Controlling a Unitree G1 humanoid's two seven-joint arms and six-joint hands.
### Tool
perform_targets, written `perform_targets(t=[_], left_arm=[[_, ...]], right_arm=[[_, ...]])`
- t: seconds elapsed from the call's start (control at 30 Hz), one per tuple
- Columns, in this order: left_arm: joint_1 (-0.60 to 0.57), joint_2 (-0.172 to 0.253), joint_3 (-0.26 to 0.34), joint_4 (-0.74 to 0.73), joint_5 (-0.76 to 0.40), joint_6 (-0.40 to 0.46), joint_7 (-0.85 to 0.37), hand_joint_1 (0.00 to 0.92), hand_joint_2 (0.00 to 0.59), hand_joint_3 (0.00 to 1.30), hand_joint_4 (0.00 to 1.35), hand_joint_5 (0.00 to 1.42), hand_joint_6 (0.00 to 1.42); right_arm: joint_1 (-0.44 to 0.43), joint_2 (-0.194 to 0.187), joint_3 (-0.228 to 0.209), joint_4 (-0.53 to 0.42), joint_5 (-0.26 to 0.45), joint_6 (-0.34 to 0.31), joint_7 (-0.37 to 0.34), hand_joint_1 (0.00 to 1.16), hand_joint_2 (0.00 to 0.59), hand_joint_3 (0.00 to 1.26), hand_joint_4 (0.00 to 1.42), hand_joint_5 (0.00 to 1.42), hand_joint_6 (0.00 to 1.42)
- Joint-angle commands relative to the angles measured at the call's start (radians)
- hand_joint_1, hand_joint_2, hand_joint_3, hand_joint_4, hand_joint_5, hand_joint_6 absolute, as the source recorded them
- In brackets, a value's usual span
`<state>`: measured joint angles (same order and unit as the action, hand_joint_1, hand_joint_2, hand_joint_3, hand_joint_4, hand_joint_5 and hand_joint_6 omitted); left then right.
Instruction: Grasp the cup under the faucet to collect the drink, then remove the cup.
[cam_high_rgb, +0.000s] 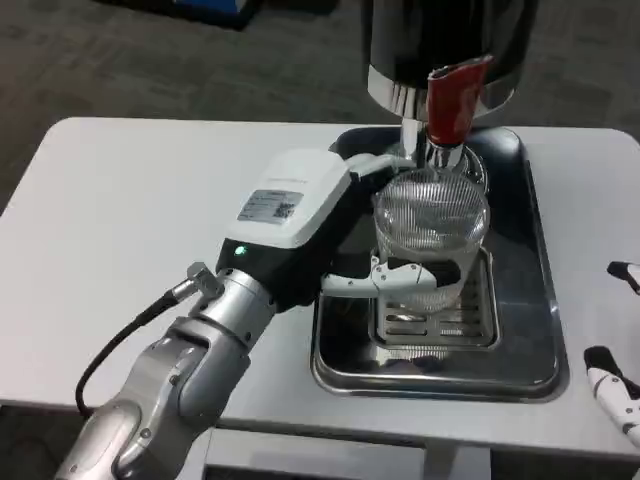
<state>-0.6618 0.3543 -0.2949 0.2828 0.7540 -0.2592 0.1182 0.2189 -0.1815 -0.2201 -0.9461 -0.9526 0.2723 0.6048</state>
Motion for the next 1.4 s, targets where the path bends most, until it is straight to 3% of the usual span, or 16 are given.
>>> perform_targets(t=[0.03, 0.17, 0.4, 0.7, 1.0, 1.17, 1.4], left_arm=[[0.009, 0.013, -0.006, -0.011, 0.011, 0.01, 0.001, 0.159, 0.105, 0.23, 0.2, 0.38, 0.63], [0.007, 0.019, -0.002, -0.012, -0.004, 0.004, -0.014, 0.146, 0.102, 0.2, 0.16, 0.35, 0.55], [0.036, 0.03, 0.01, -0.077, -0.013, 0.003, -0.024, 0.135, 0.098, 0.17, 0.12, 0.33, 0.53], [0.127, 0.067, 0.069, -0.245, -0.055, 0.021, -0.064, 0.124, 0.102, 0.16, 0.11, 0.32, 0.52], [0.268, 0.105, 0.184, -0.454, -0.121, 0.037, -0.114, 0.132, 0.118, 0.24, 0.2, 0.4, 0.55], [0.346, 0.132, 0.294, -0.573, -0.204, 0.028, -0.133, 0.136, 0.129, 0.28, 0.28, 0.45, 0.58], [0.338, 0.148, 0.429, -0.653, -0.455, 0.018, -0.213, 0.06, 0.153, 0.35, 0.37, 0.48, 0.54]], right_arm=[[0.011, -0.011, -0.003, -0.001, 0.01, 0.006, -0.019, 0.34, 0.508, 0.07, 0.0, 0.0, 0.0], [0.013, -0.016, 0.001, 0.002, 0.011, 0.009, -0.023, 0.35, 0.508, 0.07, 0.0, 0.0, 0.0], [0.015, -0.018, 0.008, 0.002, 0.01, 0.016, -0.028, 0.35, 0.508, 0.08, 0.0, 0.0, 0.0], [0.025, -0.012, 0.02, -0.011, 0.007, 0.023, -0.03, 0.35, 0.508, 0.08, 0.0, 0.0, 0.0], [0.023, -0.016, 0.029, -0.016, 0.012, 0.032, -0.029, 0.35, 0.508, 0.09, 0.0, 0.0, 0.0], [0.012, -0.019, 0.027, -0.017, 0.013, 0.036, -0.034, 0.36, 0.508, 0.09, 0.0, 0.0, 0.0], [0.003, -0.021, 0.025, -0.015, 0.017, 0.041, -0.037, 0.36, 0.508, 0.09, 0.0, 0.0, 0.0]])
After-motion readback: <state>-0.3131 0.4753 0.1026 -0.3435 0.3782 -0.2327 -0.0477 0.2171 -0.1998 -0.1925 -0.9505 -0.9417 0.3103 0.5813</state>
